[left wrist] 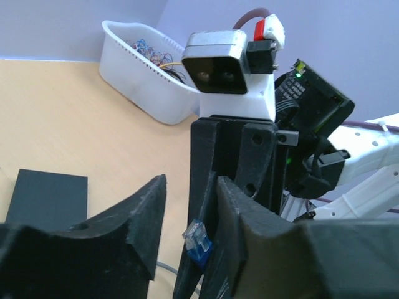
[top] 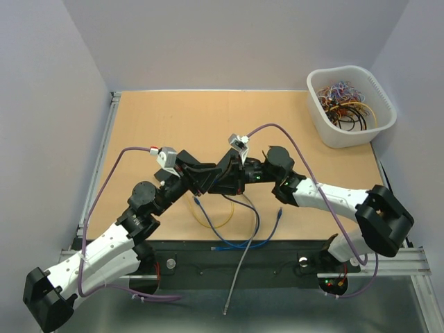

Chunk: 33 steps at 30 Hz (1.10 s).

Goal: Insert the plug into the switch port

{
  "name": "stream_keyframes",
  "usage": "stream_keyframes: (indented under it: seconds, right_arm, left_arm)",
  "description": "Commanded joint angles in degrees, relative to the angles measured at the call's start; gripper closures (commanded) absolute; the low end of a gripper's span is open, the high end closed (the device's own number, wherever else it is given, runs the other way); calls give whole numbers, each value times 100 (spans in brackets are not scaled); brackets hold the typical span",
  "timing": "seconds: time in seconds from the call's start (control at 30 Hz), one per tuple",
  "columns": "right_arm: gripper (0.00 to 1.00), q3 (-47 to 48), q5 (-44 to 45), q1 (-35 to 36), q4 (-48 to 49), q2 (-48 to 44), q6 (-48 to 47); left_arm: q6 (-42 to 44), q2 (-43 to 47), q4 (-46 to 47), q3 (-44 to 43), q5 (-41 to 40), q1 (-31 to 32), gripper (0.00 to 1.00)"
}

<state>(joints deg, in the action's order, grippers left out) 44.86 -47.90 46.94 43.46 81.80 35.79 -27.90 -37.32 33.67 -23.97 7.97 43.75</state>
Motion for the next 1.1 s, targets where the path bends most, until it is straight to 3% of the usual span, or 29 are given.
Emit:
stream_keyframes:
  seconds: [0.0, 0.1, 0.17, 0.27, 0.33, 0.43, 0.63, 0.7, 0.8, 0.83, 0.9, 1.0, 1.03, 1.07]
  right_arm:
    - [100, 269, -308, 8, 601, 152, 183]
    - [100, 242, -246, 8, 707, 196, 244]
    - [100, 234, -220, 8, 777, 196, 332]
    - [100, 260, -290, -9, 971, 205, 446]
    - [99, 321, -343, -1, 1024, 231, 499]
    - [100, 357, -369, 0, 1103, 275, 560]
    - [100, 374, -387, -18, 1278, 345, 692]
    - [100, 374, -387, -27, 1314, 354, 701]
    - [100, 348, -396, -27, 1340, 363, 728]
    - [100, 313, -404, -44, 1349, 372, 736]
    - [100, 278, -396, -36, 1358, 363, 745]
    - [99, 225, -247, -53, 1340, 328, 719]
    - [95, 225, -177, -97, 1314, 310, 788]
    - [83, 225, -115, -158, 1262, 275, 841]
  left_arm:
    - [83, 137, 368, 41, 91, -24, 60]
    - [57, 190, 281, 41, 21, -24, 88]
    - [66, 199, 158, 6, 56, -24, 93]
    - [100, 243, 35, 32, 152, -24, 90]
    - [109, 260, 17, 93, 240, -24, 76]
    - [83, 322, 8, 181, 302, -24, 65]
    - [57, 497, 34, 269, 372, -24, 60]
    - [57, 524, 26, 287, 337, -24, 63]
    - [13, 550, 17, 305, 267, -24, 79]
    - [-13, 559, 8, 305, 249, -24, 91]
    - [-40, 577, -18, 296, 188, -24, 100]
    - [-110, 533, -299, 138, -14, -24, 100]
    - [-136, 515, -587, 7, -110, -24, 100]
    - [-232, 463, -781, -81, -433, -24, 100]
